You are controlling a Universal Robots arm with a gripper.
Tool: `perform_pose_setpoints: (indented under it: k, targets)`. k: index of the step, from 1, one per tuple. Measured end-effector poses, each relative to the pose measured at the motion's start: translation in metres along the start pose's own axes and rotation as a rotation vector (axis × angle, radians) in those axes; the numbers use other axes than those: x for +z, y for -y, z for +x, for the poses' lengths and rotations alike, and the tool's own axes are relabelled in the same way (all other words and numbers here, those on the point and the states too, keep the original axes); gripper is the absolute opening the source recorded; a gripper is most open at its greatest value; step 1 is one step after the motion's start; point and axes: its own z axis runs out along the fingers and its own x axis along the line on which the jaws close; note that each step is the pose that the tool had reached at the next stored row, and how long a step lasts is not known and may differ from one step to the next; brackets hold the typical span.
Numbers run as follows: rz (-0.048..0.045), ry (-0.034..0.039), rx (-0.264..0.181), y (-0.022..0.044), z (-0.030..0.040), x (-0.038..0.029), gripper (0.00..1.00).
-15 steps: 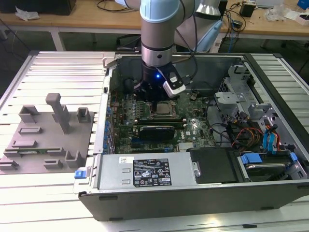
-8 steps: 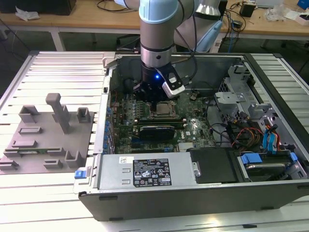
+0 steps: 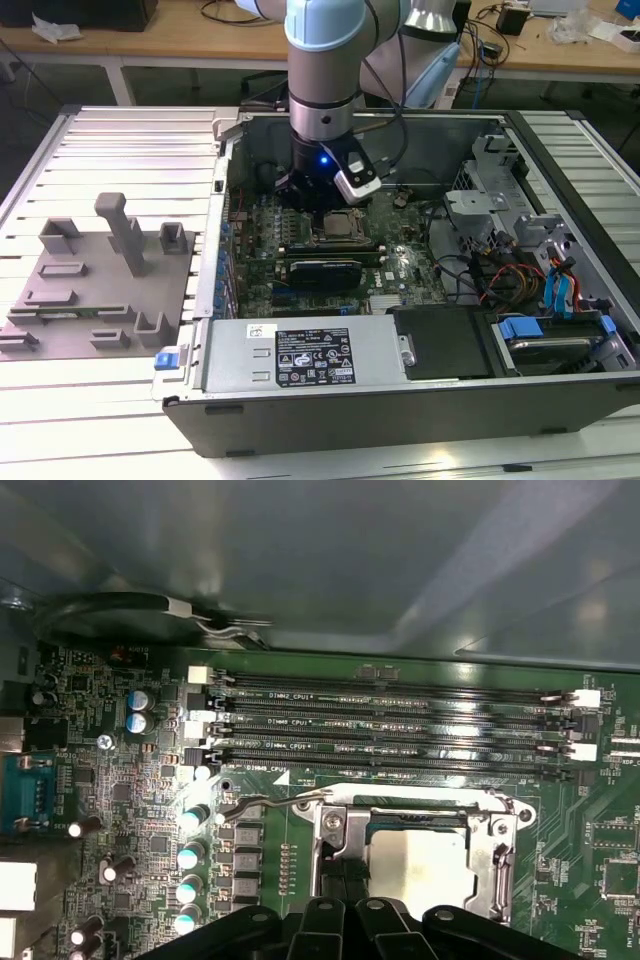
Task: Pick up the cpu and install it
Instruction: 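Close the cpu cover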
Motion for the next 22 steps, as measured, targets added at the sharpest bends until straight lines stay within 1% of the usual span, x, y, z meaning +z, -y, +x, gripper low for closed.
perform_pose_setpoints:
  k: [7, 11, 15, 19, 21, 22]
  targets:
    - [0.0003, 0.0035, 0.0, -0.0001, 0.0017, 0.0012, 0.11]
    - [0.0001, 0.0037, 0.0, -0.0001, 0.0017, 0.0013, 0.11]
    - [-0.0005, 0.0042, 0.0, -0.0002, 0.0016, -0.0003, 0.11]
    - [0.0, 0.0038, 0.0, -0.0001, 0.0015, -0.0039, 0.11]
    - [0.0002, 0.0038, 0.0, -0.0001, 0.0014, -0.0075, 0.11]
    - [0.0003, 0.0038, 0.0, 0.0, 0.0013, -0.0109, 0.11]
